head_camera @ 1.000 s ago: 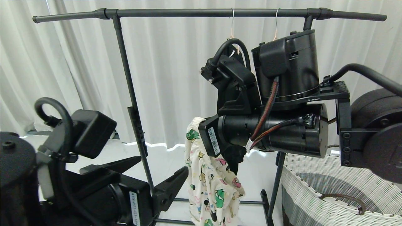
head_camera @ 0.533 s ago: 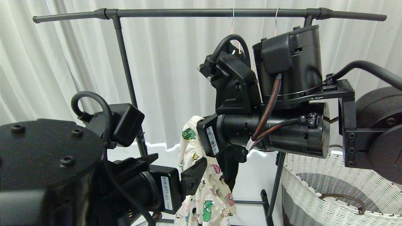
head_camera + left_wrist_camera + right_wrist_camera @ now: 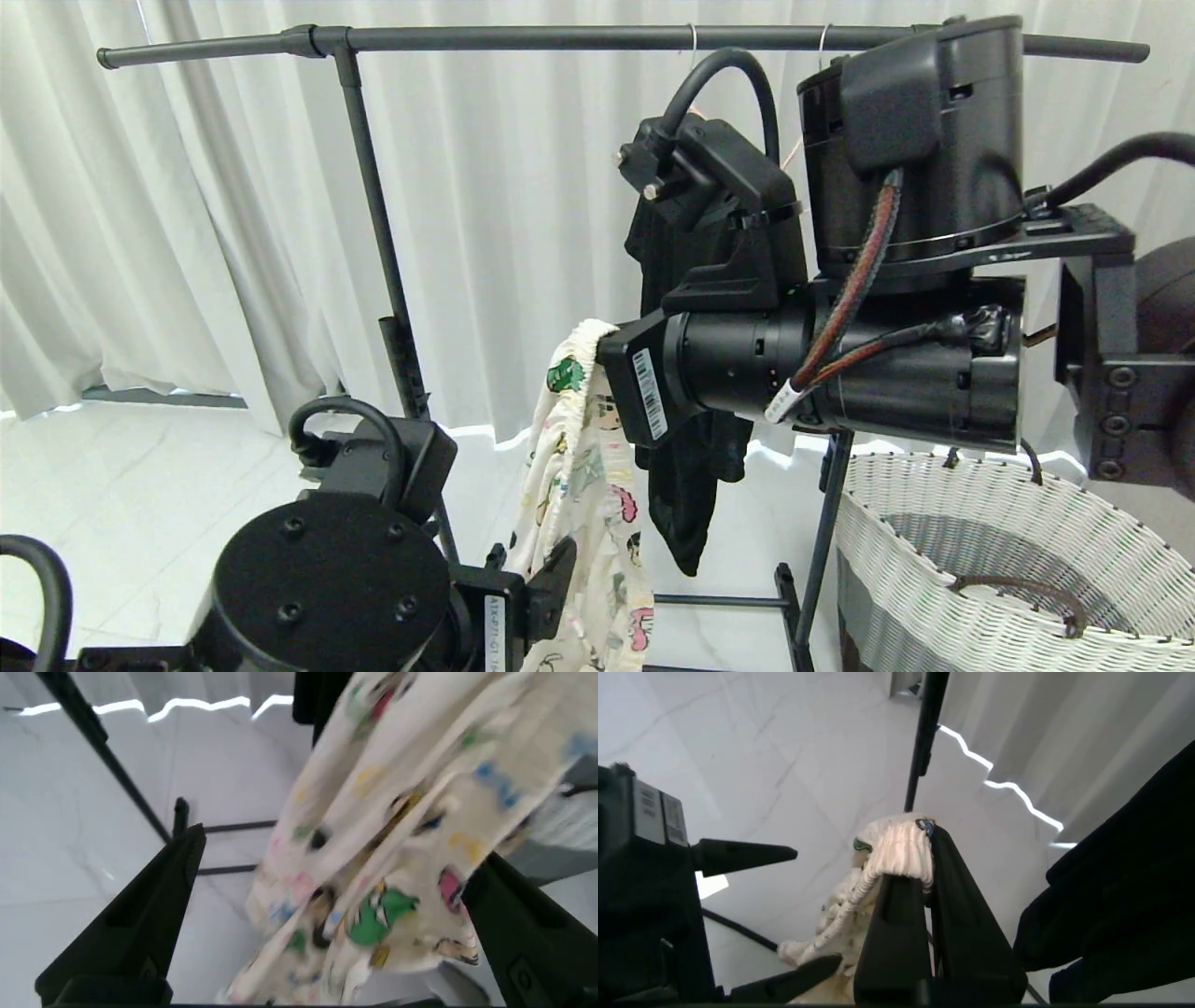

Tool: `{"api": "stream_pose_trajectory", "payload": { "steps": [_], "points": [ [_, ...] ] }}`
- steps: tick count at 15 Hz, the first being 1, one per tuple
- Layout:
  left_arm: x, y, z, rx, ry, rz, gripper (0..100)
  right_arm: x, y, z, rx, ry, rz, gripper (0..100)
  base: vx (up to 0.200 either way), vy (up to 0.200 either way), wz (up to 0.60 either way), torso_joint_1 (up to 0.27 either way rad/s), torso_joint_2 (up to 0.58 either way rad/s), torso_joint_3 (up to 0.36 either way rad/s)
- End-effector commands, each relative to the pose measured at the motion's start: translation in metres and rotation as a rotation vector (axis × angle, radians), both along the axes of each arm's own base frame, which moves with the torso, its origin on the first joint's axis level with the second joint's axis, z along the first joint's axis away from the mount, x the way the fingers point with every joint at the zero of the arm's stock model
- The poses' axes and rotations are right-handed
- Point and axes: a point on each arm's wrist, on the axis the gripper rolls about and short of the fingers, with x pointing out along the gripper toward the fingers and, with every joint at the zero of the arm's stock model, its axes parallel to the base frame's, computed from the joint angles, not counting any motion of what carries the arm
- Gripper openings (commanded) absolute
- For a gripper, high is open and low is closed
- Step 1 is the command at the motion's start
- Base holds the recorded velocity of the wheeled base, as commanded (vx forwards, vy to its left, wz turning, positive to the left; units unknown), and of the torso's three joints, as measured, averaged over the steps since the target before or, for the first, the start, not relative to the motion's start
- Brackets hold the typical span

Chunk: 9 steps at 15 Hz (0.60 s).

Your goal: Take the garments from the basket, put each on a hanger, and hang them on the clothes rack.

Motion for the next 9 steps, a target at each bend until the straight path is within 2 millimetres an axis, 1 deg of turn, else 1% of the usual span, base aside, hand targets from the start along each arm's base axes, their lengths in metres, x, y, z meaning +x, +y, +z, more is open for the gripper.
{"api": "stream_pose_trajectory", "payload": {
  "steps": [1, 2, 6, 9],
  "points": [
    [-0.003, 0.007, -0.007, 0.022, 0.013, 0.008, 100, -0.003, -0.007, 0.008, 0.02, -0.011, -0.002, 0, 0.0, 0.0, 0.0, 0.0, 0.0, 0.0],
    [-0.005, 0.011, -0.013, 0.04, 0.026, 0.009, 100, -0.004, -0.01, 0.012, 0.03, -0.016, -0.004, 0, 0.0, 0.0, 0.0, 0.0, 0.0, 0.0],
    [-0.013, 0.024, -0.023, 0.068, 0.044, 0.009, 100, -0.007, -0.016, 0.018, 0.047, -0.025, -0.004, 0, 0.0, 0.0, 0.0, 0.0, 0.0, 0.0],
    [-0.015, 0.027, -0.023, 0.061, 0.043, 0.012, 100, -0.008, -0.017, 0.021, 0.055, -0.028, 0.001, 0, 0.0, 0.0, 0.0, 0.0, 0.0, 0.0]
  ]
}}
